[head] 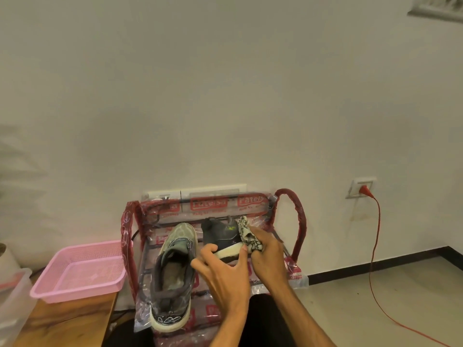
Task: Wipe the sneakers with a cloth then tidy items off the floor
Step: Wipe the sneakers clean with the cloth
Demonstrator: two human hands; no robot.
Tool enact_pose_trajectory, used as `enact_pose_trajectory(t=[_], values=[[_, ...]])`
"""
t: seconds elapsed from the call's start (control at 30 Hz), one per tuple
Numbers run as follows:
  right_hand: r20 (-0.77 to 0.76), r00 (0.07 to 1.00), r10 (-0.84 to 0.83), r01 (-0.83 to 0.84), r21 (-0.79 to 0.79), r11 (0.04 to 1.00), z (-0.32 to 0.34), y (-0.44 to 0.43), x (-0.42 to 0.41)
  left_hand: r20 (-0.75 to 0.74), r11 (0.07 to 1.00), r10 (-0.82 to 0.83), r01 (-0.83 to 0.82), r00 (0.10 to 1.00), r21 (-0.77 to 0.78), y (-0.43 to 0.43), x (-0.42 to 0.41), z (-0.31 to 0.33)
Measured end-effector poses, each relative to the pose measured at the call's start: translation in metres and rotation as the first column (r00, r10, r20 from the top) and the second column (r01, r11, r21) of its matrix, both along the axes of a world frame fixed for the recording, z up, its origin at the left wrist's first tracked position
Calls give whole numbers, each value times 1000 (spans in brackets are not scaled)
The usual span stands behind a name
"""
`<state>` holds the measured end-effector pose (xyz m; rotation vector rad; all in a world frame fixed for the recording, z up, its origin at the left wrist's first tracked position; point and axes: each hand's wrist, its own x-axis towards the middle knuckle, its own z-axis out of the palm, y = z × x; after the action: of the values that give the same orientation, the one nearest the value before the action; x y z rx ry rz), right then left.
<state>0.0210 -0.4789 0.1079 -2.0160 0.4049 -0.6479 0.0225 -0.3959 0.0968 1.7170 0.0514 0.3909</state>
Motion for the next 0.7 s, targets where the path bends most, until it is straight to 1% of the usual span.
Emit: enact_pose_trajectory(t=[0.13, 0.2, 0.3, 0.43, 0.5, 0.57, 0.63, 0.7], values=[[6, 1000, -1, 0, 12, 1000, -4, -5, -2, -31, 1000, -14, 15, 999, 16, -2, 0, -2], [21, 1000, 7, -8, 15, 1000, -4, -5, -2, -33, 1000, -4, 4, 999, -2, -2, -2, 4], [72, 997, 23, -25, 22, 999, 6, -6, -3, -21, 998, 7, -8, 1000, -59, -5, -2, 9], [105, 990, 99, -95, -46, 994, 16, -10, 1, -27, 982, 40, -44, 999, -185, -11, -6, 13], [82, 988, 129, -122, -83, 989, 17, -12, 6, -85, 966, 48, -67, 995, -248, -14, -8, 9], [20, 988, 154, -151, -108, 983, 15, -11, 9, -180, 956, 58, -107, 982, -274, -17, -9, 0], [-28, 983, 179, -182, -143, 973, 9, -9, 10, -233, 955, 57, -121, 971, -270, -17, -11, -8], [-58, 983, 173, -180, -166, 970, 5, -8, 9, -240, 969, 40, -97, 970, -226, -15, -14, -13]])
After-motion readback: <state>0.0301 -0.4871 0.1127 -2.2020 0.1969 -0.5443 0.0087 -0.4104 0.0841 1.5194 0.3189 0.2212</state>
